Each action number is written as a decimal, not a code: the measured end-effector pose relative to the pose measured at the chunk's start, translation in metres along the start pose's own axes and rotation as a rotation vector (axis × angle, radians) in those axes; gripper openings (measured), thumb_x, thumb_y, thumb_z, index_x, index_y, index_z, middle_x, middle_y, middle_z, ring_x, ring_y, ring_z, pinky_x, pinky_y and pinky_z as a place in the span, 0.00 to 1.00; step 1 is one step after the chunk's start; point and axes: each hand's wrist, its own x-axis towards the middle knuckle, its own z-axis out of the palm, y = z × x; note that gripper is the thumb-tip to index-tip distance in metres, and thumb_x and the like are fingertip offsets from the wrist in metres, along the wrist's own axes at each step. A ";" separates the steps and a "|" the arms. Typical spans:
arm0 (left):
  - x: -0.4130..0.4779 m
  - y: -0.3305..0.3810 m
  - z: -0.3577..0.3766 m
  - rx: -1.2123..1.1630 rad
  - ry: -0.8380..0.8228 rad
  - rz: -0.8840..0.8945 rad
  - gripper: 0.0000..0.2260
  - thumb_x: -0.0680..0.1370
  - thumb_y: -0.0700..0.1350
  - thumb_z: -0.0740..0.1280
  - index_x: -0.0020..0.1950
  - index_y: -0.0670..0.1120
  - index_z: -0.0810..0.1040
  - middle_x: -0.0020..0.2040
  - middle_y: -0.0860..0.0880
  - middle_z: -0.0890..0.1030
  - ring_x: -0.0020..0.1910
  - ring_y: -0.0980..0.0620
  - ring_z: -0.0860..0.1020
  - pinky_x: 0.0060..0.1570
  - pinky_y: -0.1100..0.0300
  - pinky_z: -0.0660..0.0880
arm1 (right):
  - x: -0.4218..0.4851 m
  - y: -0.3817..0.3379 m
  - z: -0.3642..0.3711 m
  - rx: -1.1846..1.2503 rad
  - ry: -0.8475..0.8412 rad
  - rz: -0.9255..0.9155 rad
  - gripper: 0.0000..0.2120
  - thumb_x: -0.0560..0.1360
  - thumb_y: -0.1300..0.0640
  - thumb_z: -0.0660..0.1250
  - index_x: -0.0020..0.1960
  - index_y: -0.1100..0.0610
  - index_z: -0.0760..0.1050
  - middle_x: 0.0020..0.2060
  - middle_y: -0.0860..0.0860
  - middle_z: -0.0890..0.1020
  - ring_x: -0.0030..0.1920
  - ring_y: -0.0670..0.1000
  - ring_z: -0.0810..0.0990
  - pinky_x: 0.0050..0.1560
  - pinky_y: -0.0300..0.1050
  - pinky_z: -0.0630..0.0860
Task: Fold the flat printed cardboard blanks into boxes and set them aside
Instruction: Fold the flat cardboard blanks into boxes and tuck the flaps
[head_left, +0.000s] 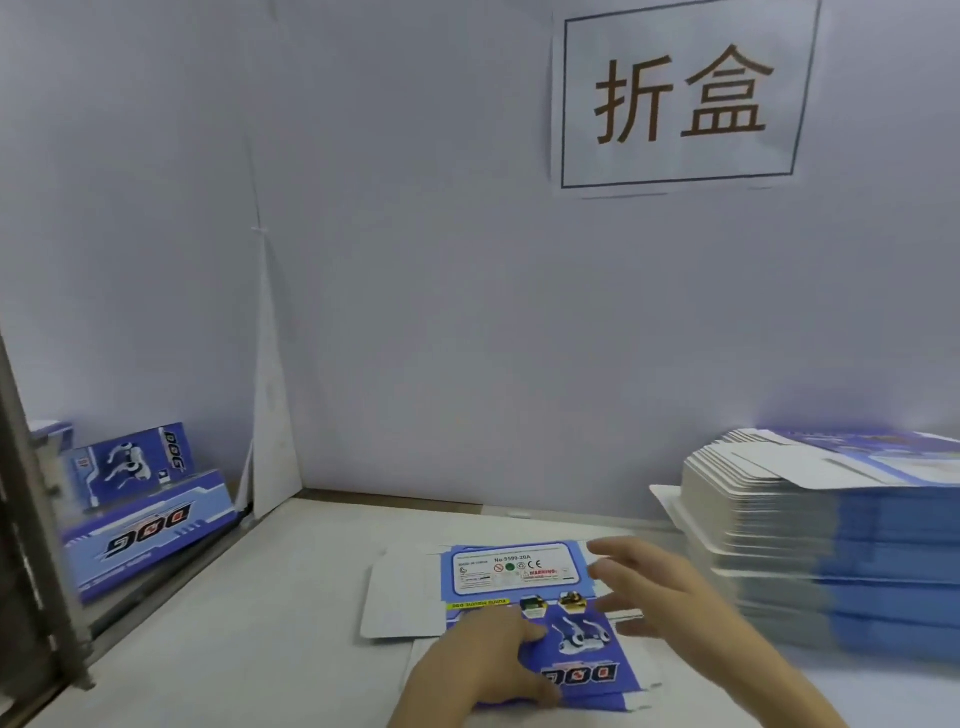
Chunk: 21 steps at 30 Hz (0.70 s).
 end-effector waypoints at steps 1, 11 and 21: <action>0.000 0.003 0.000 0.033 0.001 0.002 0.25 0.75 0.59 0.68 0.68 0.52 0.72 0.66 0.51 0.73 0.62 0.50 0.73 0.63 0.56 0.71 | 0.000 0.000 -0.002 -0.008 0.011 -0.002 0.06 0.80 0.54 0.63 0.55 0.45 0.75 0.52 0.47 0.82 0.45 0.45 0.85 0.43 0.38 0.80; -0.006 -0.005 -0.007 0.002 0.053 0.078 0.21 0.74 0.55 0.71 0.65 0.52 0.76 0.63 0.51 0.75 0.55 0.53 0.74 0.53 0.59 0.73 | 0.000 0.000 -0.019 0.015 0.080 -0.005 0.08 0.81 0.56 0.61 0.59 0.50 0.75 0.47 0.47 0.84 0.46 0.47 0.84 0.42 0.38 0.81; -0.024 -0.014 -0.027 -0.122 0.196 0.190 0.13 0.76 0.49 0.67 0.59 0.57 0.81 0.46 0.58 0.81 0.40 0.58 0.76 0.38 0.67 0.71 | 0.003 0.004 -0.021 0.134 0.218 -0.137 0.11 0.79 0.65 0.63 0.57 0.52 0.76 0.53 0.52 0.83 0.51 0.52 0.82 0.45 0.42 0.77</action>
